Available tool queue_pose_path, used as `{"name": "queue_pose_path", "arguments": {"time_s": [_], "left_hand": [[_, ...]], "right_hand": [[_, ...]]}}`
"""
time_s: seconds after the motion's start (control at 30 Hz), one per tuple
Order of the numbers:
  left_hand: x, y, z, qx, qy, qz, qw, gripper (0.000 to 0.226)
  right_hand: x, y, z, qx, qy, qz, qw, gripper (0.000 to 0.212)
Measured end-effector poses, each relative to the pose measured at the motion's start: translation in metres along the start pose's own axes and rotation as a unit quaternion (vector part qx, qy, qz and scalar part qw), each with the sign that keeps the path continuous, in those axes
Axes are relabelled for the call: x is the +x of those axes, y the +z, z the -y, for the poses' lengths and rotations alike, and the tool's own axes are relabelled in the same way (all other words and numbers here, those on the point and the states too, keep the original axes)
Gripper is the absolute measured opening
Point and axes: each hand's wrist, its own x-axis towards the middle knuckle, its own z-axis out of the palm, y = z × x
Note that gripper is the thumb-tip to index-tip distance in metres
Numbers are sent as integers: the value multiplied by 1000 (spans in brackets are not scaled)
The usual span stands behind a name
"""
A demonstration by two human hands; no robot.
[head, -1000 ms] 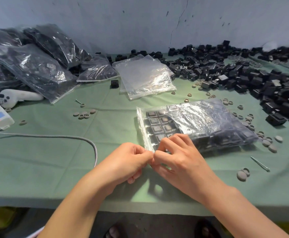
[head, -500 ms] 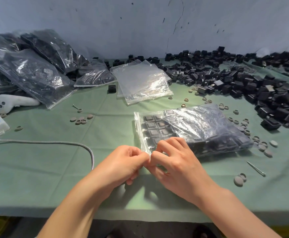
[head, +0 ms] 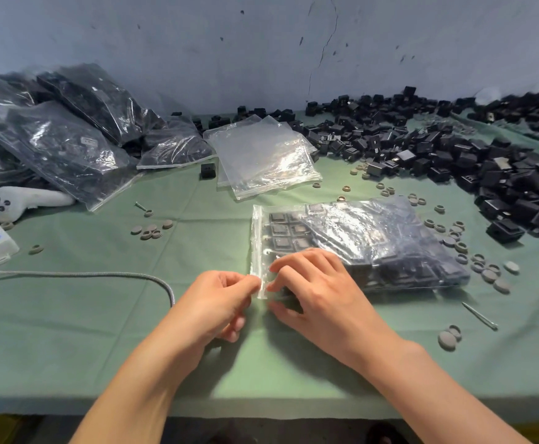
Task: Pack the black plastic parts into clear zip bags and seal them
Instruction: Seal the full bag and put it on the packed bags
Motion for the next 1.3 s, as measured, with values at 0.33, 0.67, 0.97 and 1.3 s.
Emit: {"name": "queue_pose_path", "arguments": {"time_s": [0.33, 0.67, 0.97, 1.3], "left_hand": [[-7, -2, 4, 74, 17, 44, 996, 24], [1, 2, 6, 25, -19, 13, 999, 34], [4, 2, 4, 24, -9, 21, 999, 33], [15, 1, -3, 59, -8, 30, 998, 34]], "right_hand": [[2, 1, 2, -2, -8, -23, 1000, 8], [1, 0, 3, -6, -13, -34, 999, 6], [4, 1, 6, 10, -10, -25, 1000, 13], [3, -2, 7, 70, -4, -2, 998, 6]]}}
